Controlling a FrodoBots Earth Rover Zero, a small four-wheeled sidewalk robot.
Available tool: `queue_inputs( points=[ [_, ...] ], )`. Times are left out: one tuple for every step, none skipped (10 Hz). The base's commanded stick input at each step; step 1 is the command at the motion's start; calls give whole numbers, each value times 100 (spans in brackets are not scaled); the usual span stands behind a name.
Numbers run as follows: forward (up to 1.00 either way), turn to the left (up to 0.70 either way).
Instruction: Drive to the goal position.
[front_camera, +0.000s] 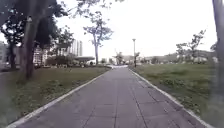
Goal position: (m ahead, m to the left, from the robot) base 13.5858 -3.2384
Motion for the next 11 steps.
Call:
queue_inputs(
  points=[
    [100, 0],
    [100, 0],
    [100, 0],
    [100, 0],
    [100, 0],
    [100, 0],
    [100, 0],
    [100, 0],
    [100, 0],
    [100, 0],
    [100, 0]
  ],
)
